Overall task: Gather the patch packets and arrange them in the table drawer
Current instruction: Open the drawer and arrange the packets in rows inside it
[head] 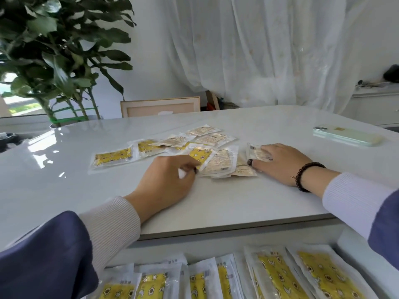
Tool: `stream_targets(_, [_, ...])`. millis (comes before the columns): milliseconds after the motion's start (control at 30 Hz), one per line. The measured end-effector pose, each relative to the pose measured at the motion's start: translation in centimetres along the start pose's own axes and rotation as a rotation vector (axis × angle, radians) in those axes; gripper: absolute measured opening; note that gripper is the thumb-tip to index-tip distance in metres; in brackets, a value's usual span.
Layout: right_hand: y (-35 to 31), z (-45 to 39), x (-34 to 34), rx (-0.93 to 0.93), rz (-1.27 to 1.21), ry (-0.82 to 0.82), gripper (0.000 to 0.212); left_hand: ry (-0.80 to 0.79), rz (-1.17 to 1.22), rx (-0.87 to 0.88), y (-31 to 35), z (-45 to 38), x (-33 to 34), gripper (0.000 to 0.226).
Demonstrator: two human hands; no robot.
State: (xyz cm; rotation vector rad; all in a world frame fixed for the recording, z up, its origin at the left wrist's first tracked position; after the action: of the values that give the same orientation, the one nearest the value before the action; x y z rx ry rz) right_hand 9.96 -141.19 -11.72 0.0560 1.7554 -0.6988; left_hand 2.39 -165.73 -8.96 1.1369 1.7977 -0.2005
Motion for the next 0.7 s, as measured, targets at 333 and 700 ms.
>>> stream_targets(333, [0.1, 0.7, -1.8, -0.007, -0.229, 0.171, 0.041, -0.282, -0.291, -0.356, -4.0, -1.6, 3.1, 0.069])
stream_targets(700, [0.0, 1.1, -4.7, -0.189, -0.298, 0.460, 0.043, -0.029, 0.147, -0.321, -4.3, -1.9, 1.0, 0.077])
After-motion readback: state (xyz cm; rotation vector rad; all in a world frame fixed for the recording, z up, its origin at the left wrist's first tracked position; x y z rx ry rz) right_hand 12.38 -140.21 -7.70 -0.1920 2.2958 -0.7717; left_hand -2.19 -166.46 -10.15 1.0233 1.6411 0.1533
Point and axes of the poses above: each hand's wrist, its own z-axis away from the middle knuckle, its own x-axis out of the palm, y = z × x, the point moved 9 cm from there along -z, towards the middle knuckle, and after that the axes turned 8 degrees about -z, right-handed, at the moved point
